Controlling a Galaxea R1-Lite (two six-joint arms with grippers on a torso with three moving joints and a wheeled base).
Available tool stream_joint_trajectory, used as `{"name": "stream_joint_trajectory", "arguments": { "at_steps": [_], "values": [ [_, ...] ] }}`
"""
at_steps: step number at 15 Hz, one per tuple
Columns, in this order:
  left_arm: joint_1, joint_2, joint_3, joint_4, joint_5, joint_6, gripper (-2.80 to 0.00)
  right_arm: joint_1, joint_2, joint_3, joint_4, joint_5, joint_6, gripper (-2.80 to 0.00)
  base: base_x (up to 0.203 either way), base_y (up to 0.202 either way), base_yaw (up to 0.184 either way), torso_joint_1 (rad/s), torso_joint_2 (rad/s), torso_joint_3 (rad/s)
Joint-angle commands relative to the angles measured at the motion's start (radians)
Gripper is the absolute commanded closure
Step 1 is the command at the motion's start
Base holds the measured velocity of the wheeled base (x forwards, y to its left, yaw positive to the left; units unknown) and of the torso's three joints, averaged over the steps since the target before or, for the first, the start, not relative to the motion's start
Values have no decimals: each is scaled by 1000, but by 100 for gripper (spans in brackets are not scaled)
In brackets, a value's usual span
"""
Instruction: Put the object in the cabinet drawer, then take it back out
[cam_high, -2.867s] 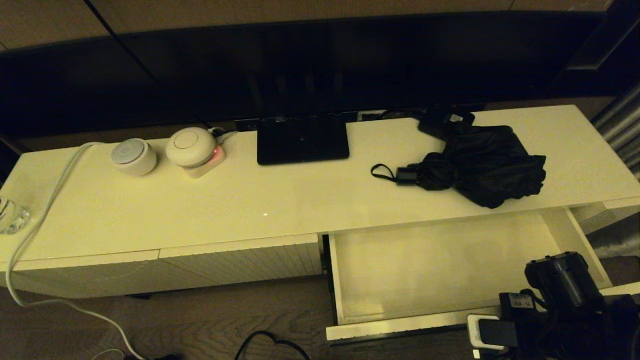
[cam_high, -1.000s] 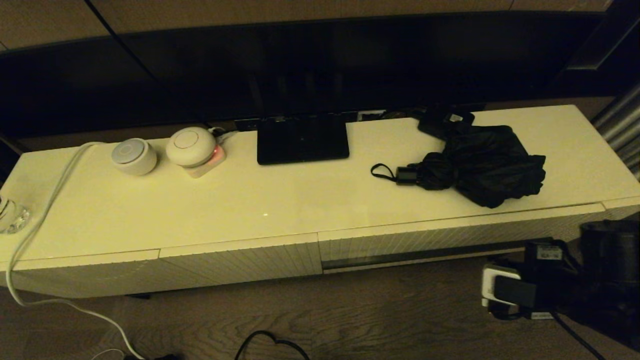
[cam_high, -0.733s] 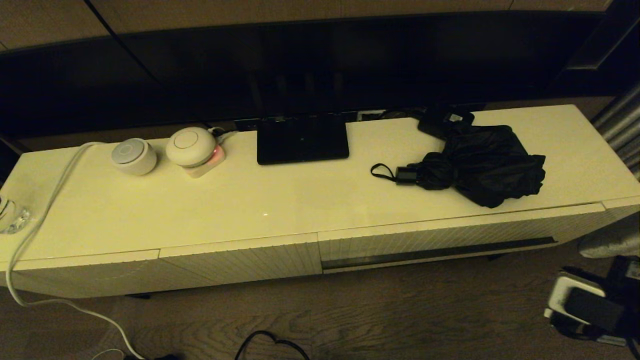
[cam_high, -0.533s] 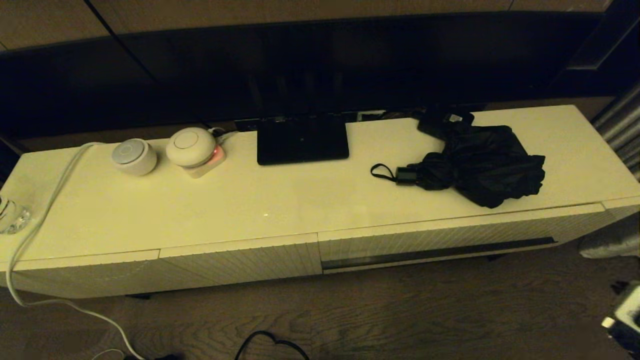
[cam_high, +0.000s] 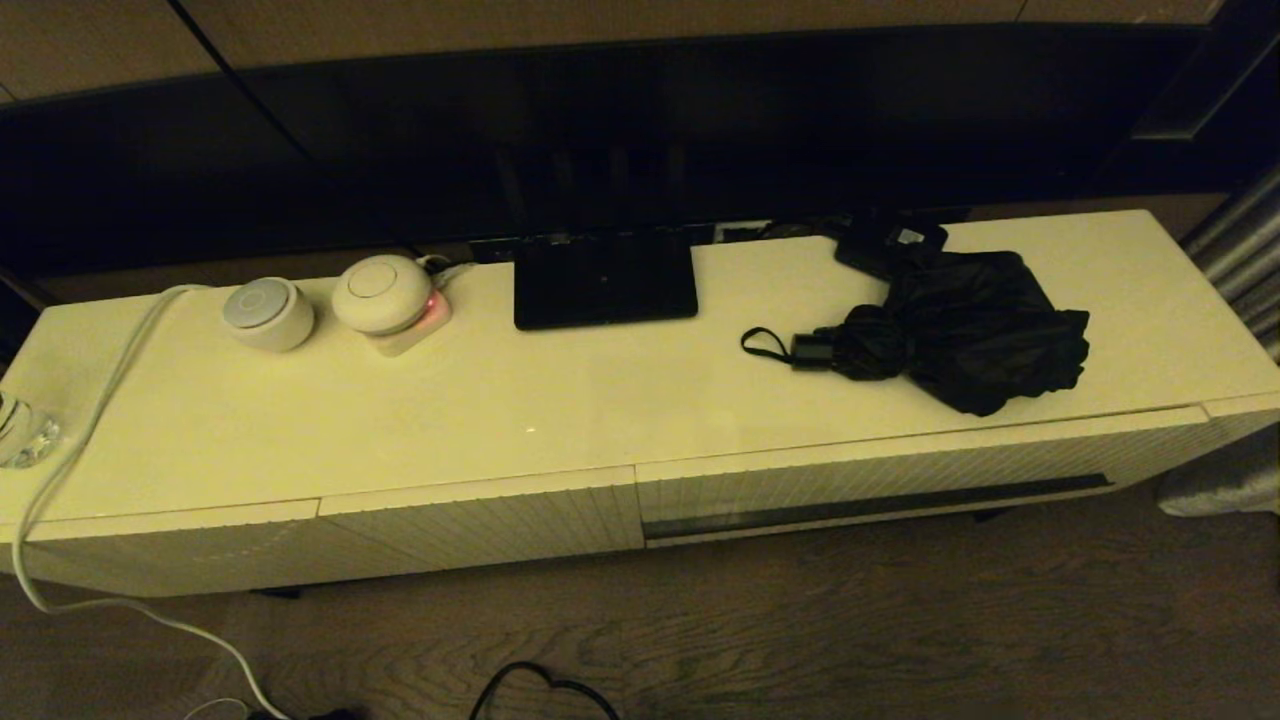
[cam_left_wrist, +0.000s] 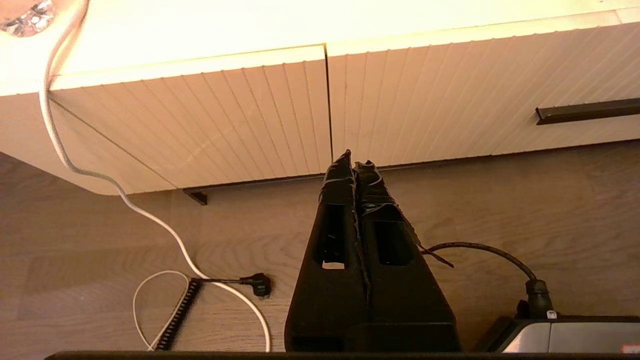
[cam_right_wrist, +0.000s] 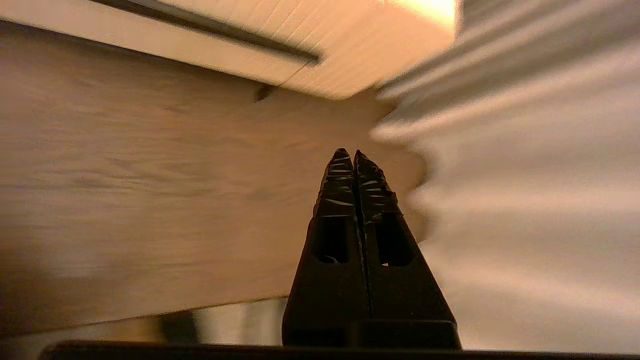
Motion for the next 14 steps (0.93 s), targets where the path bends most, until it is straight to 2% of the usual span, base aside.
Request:
{"name": "stream_joint_trajectory", "arguments": {
  "at_steps": [1,3,5,8,10,14],
  "values": [
    [0,0,3,0,1,0,0,4,-119,13,124,13,139,0,0,0,0,0,0,0],
    [0,0,3,0,1,0,0,5,-189,15,206,54,146,0,0,0,0,0,0,0],
    [0,0,3,0,1,0,0,5,-251,15,247,134,157,0,0,0,0,0,0,0],
    [0,0,3,0,1,0,0,5,-251,16,176,171,207,0,0,0,0,0,0,0],
    [0,0,3,0,1,0,0,5,-251,37,169,276,261,0,0,0,0,0,0,0],
    [0,0,3,0,1,0,0,5,-251,134,94,368,314,0,0,0,0,0,0,0]
  ]
}}
